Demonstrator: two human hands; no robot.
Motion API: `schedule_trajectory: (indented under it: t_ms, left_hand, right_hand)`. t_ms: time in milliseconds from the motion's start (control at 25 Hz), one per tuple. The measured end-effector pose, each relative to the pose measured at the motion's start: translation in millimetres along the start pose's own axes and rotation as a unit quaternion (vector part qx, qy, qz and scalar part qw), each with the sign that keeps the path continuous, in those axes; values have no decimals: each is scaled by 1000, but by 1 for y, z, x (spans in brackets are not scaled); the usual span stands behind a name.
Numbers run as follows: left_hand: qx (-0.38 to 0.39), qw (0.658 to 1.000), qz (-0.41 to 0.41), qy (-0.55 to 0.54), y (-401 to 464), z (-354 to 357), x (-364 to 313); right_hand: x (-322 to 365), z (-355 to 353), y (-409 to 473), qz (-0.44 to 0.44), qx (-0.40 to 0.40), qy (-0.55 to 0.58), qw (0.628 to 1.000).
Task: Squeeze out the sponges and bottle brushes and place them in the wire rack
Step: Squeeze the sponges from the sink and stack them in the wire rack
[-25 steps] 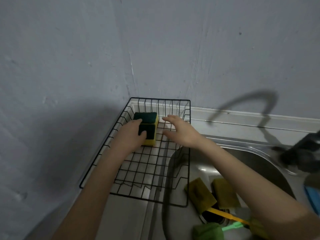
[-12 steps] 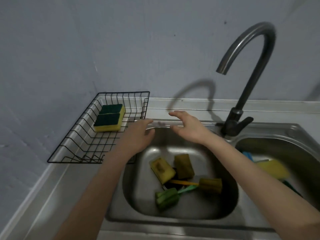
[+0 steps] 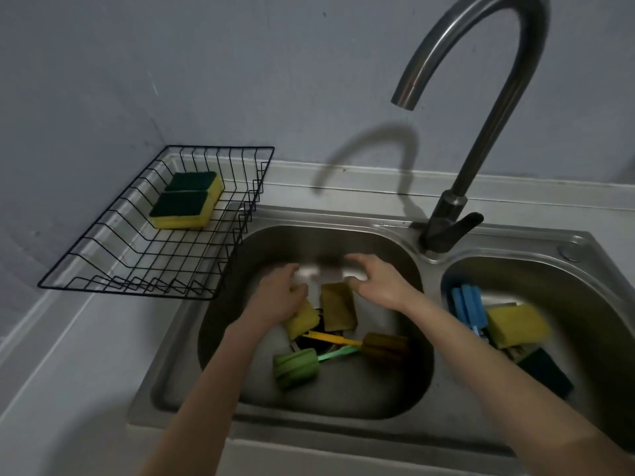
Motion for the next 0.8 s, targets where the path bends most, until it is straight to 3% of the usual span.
schedule_trajectory:
  t_ms: [400,600,800]
  left_hand:
    - [28,972,-230,-40,36,91,119]
    - [-41,939,-282,-194,42,108,133]
    - [-86,918,-313,-226,43,109,141]
  right_hand:
    - [-100,80,74,198,70,85,974]
    - [-125,110,89,263,70,112,956]
    - [-129,125,93,282,64,151,945]
Point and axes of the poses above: each hand's wrist, its own y-axis towards the middle knuckle, its own z-axis out of the palm, x = y × z, the point moved 9 cm from there along y, towards the middle knuckle, and after that the axes turned 6 degrees about z, right-handed, at the moved point
